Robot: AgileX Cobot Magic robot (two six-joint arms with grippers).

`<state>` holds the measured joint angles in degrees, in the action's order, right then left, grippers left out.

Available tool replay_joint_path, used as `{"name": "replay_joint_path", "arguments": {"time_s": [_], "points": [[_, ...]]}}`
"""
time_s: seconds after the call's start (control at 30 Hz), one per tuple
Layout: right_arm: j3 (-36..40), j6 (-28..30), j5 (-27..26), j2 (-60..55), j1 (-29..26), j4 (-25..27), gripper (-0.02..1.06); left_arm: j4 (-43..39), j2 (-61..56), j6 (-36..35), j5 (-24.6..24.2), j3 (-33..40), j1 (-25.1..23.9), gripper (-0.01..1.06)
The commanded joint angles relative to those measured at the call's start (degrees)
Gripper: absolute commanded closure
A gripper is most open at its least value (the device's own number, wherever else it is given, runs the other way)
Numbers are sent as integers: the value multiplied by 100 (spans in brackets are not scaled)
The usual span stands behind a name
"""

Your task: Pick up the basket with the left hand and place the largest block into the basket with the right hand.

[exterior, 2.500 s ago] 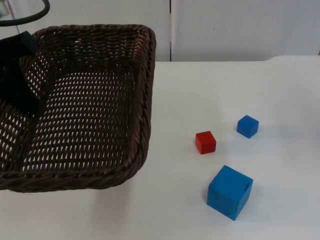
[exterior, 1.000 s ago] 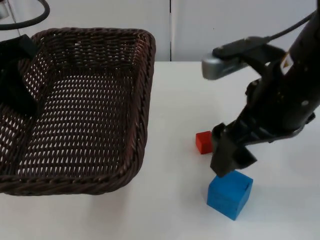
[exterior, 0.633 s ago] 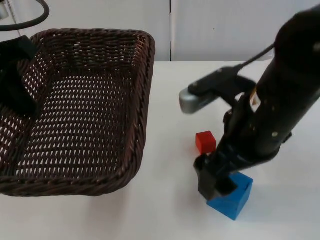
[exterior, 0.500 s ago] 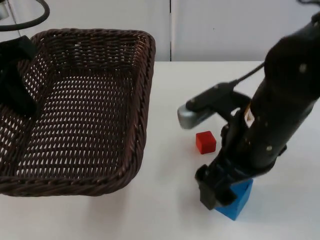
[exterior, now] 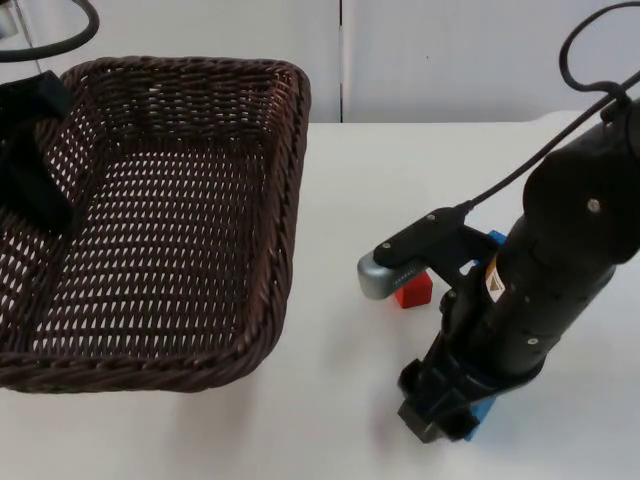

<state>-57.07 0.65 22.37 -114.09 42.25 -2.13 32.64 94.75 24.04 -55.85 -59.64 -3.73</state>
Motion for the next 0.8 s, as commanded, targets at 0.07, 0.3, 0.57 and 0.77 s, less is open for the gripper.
{"name": "replay_joint_path", "arguments": {"time_s": [0.07,0.3,0.57,0.77], "points": [[23,20,-67,27,32,-35,49,90,-111,12,-33,7,-24,105],[23,20,-55,76,32,-35,100,90,-111,12,-33,7,-24,105],[23,20,640,1139,32,-72,105,90,-111,12,-33,7,-24,105],[23,20,1194,1996,32,-120,105,90,-111,12,-33,7,-24,105]]}}
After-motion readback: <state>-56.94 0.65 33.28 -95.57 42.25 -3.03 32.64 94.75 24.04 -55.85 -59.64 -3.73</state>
